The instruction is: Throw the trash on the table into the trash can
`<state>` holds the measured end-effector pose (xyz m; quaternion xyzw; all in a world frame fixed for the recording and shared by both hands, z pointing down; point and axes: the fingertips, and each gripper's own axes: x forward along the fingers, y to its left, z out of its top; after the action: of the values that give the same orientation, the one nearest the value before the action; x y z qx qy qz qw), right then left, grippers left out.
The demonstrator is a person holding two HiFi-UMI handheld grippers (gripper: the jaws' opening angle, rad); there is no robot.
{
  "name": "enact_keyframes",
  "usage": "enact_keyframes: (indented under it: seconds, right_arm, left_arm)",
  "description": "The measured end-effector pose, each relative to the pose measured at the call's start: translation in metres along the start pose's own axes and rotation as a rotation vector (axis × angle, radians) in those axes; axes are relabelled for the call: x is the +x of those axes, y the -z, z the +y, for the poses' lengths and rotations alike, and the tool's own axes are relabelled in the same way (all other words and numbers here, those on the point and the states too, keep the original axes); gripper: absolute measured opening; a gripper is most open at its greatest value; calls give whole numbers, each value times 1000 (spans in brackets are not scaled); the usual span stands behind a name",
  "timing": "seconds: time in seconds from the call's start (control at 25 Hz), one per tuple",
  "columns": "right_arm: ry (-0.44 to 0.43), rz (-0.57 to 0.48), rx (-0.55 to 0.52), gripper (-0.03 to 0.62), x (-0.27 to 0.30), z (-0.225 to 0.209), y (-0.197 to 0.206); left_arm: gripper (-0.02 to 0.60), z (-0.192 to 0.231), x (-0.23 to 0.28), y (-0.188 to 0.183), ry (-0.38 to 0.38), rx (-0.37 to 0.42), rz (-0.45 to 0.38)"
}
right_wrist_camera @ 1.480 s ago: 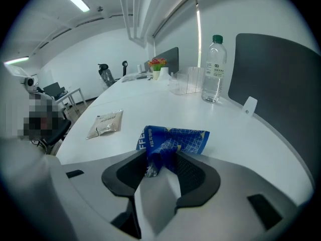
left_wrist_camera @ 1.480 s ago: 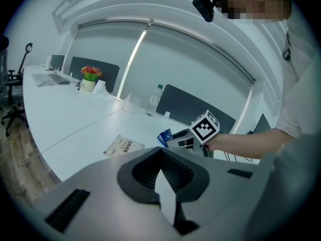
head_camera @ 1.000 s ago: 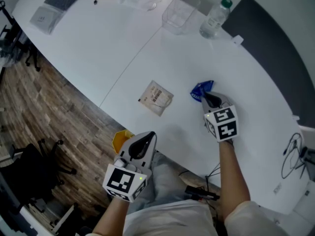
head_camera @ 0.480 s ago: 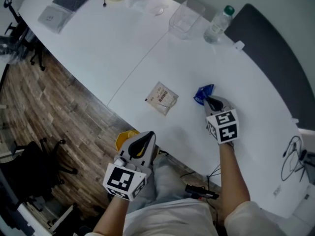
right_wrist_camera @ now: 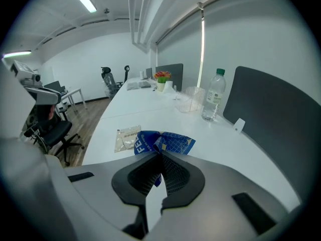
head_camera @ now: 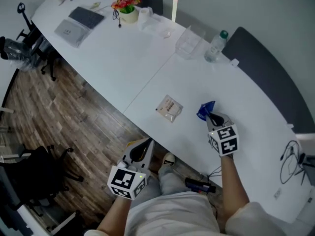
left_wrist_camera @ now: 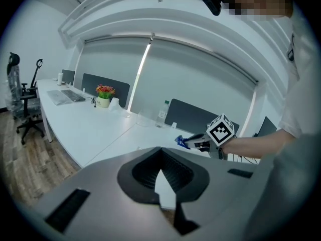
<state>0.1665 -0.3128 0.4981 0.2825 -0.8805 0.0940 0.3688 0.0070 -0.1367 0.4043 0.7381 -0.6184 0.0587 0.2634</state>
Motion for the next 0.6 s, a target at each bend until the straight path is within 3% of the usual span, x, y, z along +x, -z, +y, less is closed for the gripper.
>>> enact_keyframes:
  seconds: [0.6]
  right_arm:
    - [9,-85,-36,31,-87,26,-39]
  left_arm:
    - [2,-4,-52,-29,-3,44,-70]
